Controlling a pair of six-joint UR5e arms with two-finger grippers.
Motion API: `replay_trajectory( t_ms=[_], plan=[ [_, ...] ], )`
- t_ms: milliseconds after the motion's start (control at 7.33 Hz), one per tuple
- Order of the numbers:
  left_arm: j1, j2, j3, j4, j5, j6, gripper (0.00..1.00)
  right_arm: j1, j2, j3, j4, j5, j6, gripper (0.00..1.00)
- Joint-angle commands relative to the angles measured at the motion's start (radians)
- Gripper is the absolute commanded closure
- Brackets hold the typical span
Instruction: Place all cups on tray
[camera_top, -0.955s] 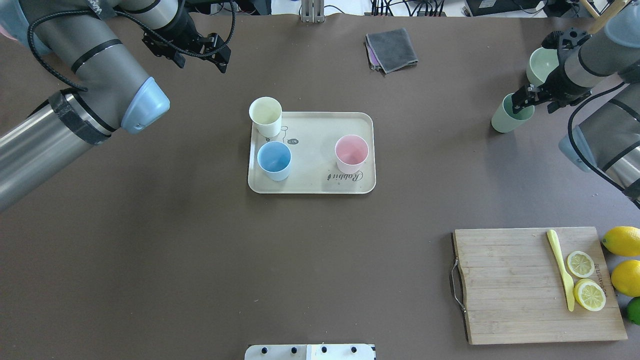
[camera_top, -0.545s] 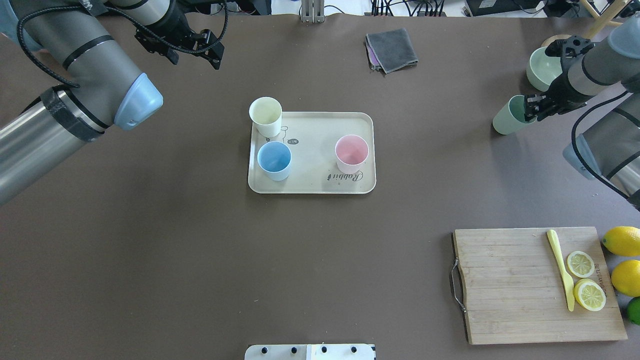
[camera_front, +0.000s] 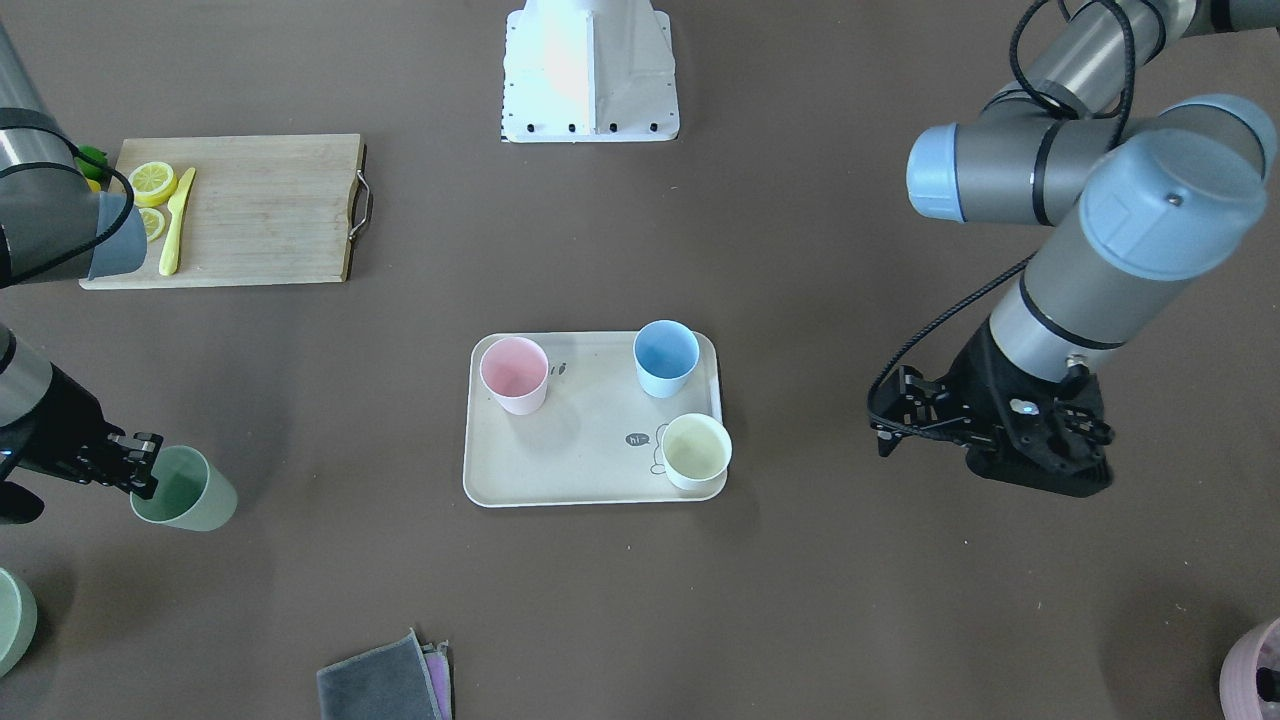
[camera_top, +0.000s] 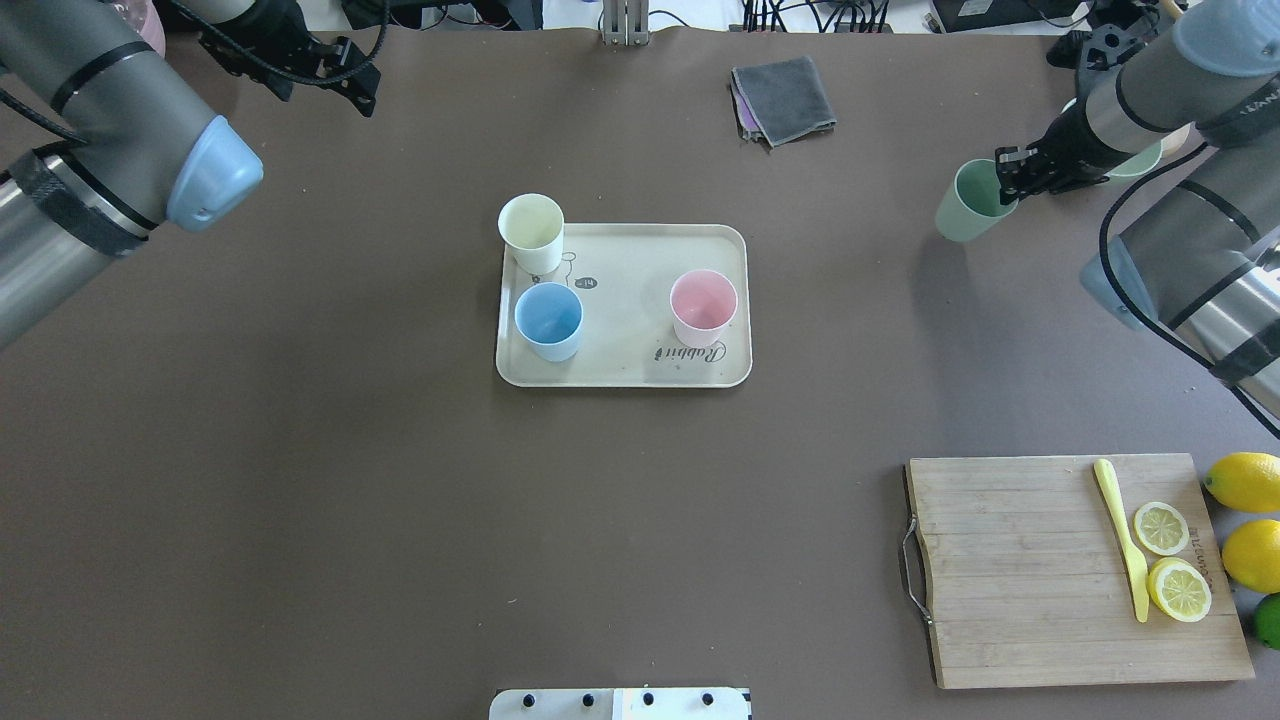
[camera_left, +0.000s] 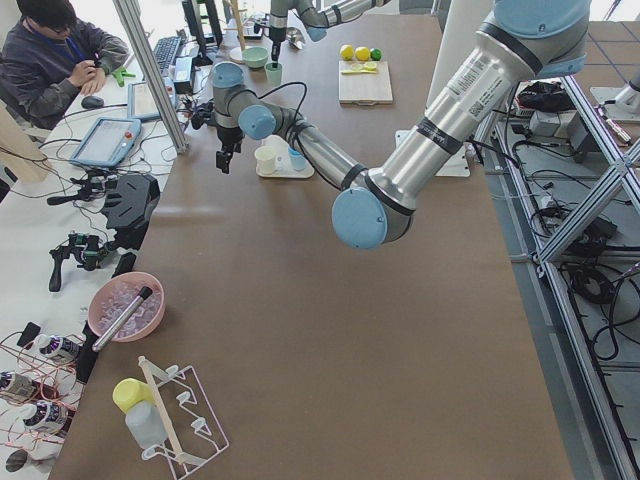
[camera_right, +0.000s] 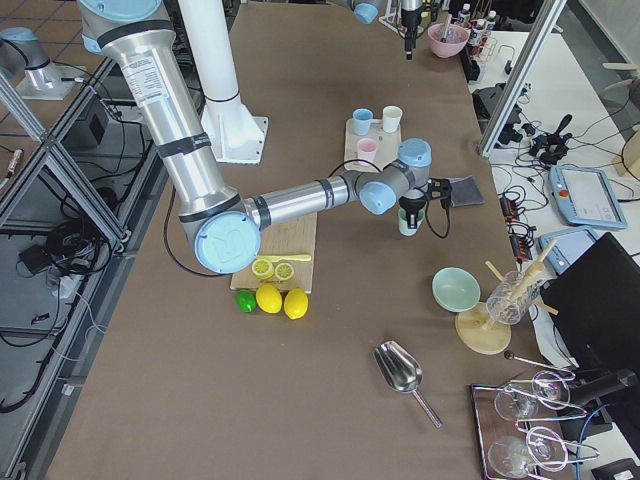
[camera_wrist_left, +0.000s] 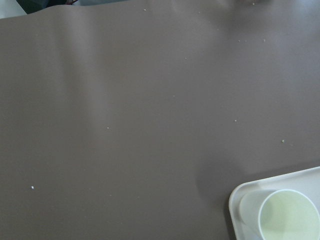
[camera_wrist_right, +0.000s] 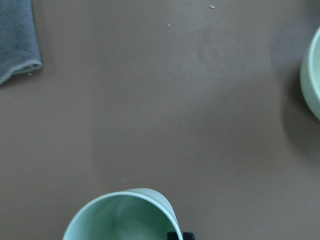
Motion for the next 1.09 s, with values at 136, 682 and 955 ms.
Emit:
replay_trajectory(
  t_ms=[136, 682, 955],
  plan=[
    [-0.153, 0.126, 0.029, 0.0, -0.049, 0.332, 0.02, -0.199, 0.193, -0.001, -0.016, -0.145, 0.338, 1.0],
    [-0.21, 0.164, 0.077, -0.015, -0.05, 0.451, 0.02, -0.319, 0.321, -0.004, -0.16, -0.229, 0.395, 1.0],
    [-0.21, 0.168, 0.077, -0.017, -0.05, 0.451, 0.02, -0.346, 0.325, -0.005, -0.16, -0.244, 0.399, 1.0]
  ],
)
